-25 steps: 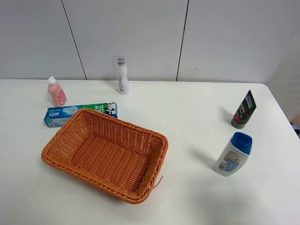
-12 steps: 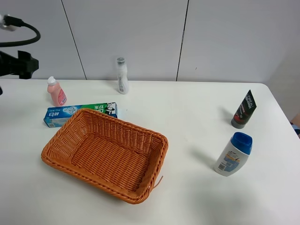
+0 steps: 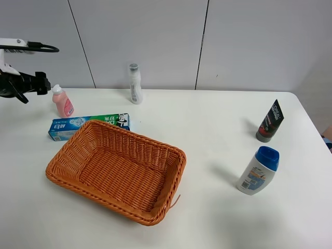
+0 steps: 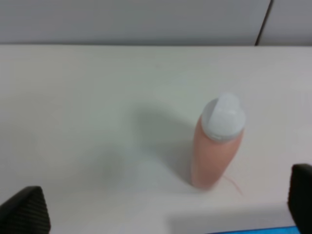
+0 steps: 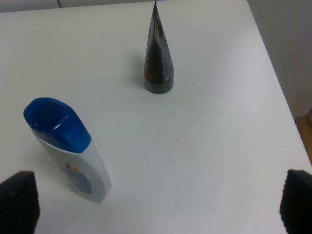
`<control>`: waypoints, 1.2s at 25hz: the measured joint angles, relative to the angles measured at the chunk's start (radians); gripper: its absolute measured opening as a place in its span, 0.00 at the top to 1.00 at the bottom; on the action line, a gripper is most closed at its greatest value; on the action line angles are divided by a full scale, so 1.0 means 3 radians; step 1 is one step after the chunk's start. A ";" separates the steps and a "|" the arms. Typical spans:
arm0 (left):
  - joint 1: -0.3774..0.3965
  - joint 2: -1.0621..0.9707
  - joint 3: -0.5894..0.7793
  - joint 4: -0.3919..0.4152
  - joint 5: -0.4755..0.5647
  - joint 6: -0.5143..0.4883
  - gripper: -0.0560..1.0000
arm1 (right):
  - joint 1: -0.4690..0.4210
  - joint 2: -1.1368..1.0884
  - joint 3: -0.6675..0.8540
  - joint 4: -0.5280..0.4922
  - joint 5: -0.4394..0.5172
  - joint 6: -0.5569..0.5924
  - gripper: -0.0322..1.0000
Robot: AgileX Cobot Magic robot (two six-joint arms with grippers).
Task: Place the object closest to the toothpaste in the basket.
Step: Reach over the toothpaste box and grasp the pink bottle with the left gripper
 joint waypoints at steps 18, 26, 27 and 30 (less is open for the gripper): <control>-0.0147 0.0728 0.0000 -0.0071 -0.0889 0.0000 0.00 | 0.0000 0.0000 0.0000 0.0000 0.0000 0.0000 0.01; -0.0147 0.1086 -0.0239 -0.0071 -0.1066 0.0000 0.00 | 0.0000 0.0000 0.0000 0.0000 0.0000 0.0000 0.01; -0.0147 0.1120 -0.0271 -0.0071 -0.1073 0.0000 0.00 | 0.0000 0.0000 0.0000 0.0000 0.0000 0.0000 0.01; -0.0147 0.1195 -0.0330 -0.0071 -0.1083 0.0000 0.00 | 0.0000 0.0000 0.0000 0.0000 0.0000 0.0000 0.01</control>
